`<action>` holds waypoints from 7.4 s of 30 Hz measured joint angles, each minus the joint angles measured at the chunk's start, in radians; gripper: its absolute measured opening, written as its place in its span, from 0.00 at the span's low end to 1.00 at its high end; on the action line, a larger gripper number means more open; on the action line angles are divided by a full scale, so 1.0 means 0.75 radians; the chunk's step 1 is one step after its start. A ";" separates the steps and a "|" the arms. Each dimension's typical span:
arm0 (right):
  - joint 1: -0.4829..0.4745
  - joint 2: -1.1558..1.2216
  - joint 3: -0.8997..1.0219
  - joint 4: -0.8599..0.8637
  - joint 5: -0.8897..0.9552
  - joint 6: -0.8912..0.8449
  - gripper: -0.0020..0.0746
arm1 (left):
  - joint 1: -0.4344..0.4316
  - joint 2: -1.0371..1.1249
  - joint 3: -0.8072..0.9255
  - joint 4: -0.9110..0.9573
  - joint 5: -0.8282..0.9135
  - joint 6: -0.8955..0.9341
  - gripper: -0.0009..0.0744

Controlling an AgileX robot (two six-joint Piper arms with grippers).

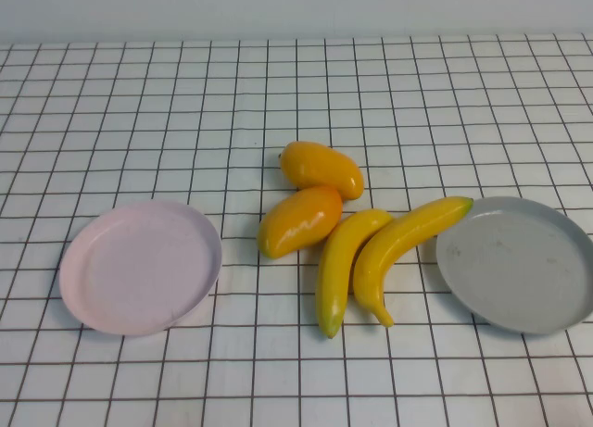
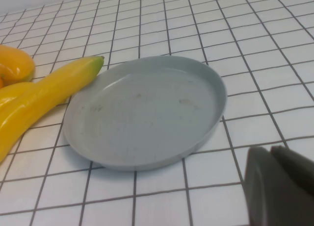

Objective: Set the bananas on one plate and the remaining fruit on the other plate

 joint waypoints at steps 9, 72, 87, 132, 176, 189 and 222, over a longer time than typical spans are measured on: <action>0.000 0.000 0.000 0.000 0.000 0.000 0.01 | 0.000 0.000 0.000 0.002 0.000 0.000 0.01; 0.000 0.000 0.000 0.000 0.000 0.000 0.01 | 0.000 0.000 0.000 -0.362 -0.214 -0.023 0.01; 0.000 0.000 0.000 0.000 0.000 0.000 0.01 | 0.000 0.000 0.000 -0.576 -0.260 -0.190 0.01; 0.000 0.000 0.000 0.000 0.000 0.000 0.01 | -0.372 1.731 -1.432 -0.456 0.494 0.667 0.17; 0.000 0.000 0.000 0.000 0.000 0.000 0.01 | -0.686 2.863 -2.370 -0.057 0.812 0.304 0.75; 0.000 0.000 0.000 0.000 0.000 0.000 0.01 | -0.580 2.315 -2.209 -0.003 0.844 0.287 0.75; 0.000 0.000 0.000 0.000 0.000 0.000 0.01 | -0.311 2.150 -1.731 0.065 0.642 0.069 0.84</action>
